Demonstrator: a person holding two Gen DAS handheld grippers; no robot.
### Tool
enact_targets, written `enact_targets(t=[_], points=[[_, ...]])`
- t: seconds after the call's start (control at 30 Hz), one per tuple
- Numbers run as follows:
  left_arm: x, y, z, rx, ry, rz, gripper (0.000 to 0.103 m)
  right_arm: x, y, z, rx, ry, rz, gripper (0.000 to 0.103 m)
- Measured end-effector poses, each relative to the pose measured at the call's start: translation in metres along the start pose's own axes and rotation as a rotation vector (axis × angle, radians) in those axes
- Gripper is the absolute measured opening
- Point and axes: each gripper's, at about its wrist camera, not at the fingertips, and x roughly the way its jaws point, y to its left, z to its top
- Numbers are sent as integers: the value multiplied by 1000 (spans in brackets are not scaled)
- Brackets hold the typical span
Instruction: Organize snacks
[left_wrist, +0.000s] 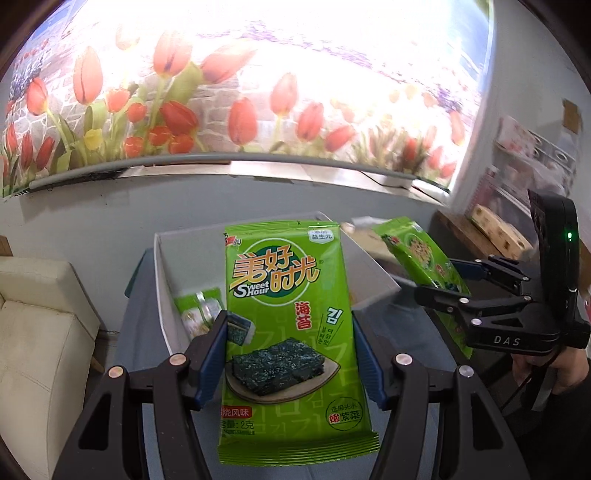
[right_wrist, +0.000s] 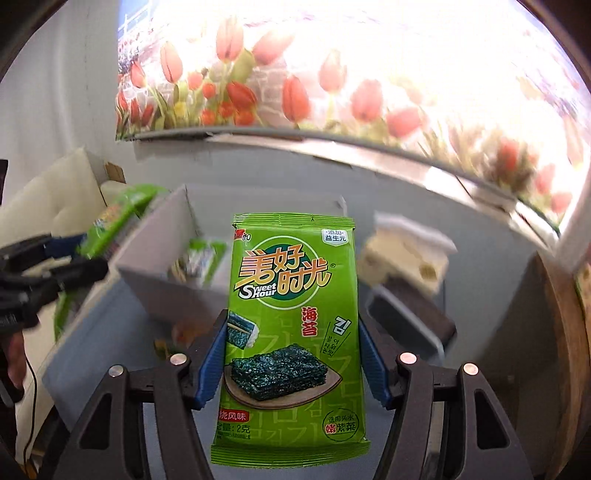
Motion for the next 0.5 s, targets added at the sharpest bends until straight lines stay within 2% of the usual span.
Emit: enact_targets(t=[0.17,0.27,0.37,0.4,0.43,0.47,0.5], points=[[20,24,26,-40,3,8,67,35,6,39,-14,18,12,68],[34,37,39,-45,15,23,67,52,7,52,-16,24,20,68],[47,46,45,-48,23,37,72,70,10,61,-28,31,25,72],[52,50,47,-48,27,47,75,74,10,63,-31,33,26,74],[56,53,49,-47,32,64,84,82,10,66,-32,43,26,80],[61,59,50,-44,42,87,91,88,10,66,-31,57,26,91],[64,62,50,-43,44,98,103,94,9,67,-28,71,20,94]])
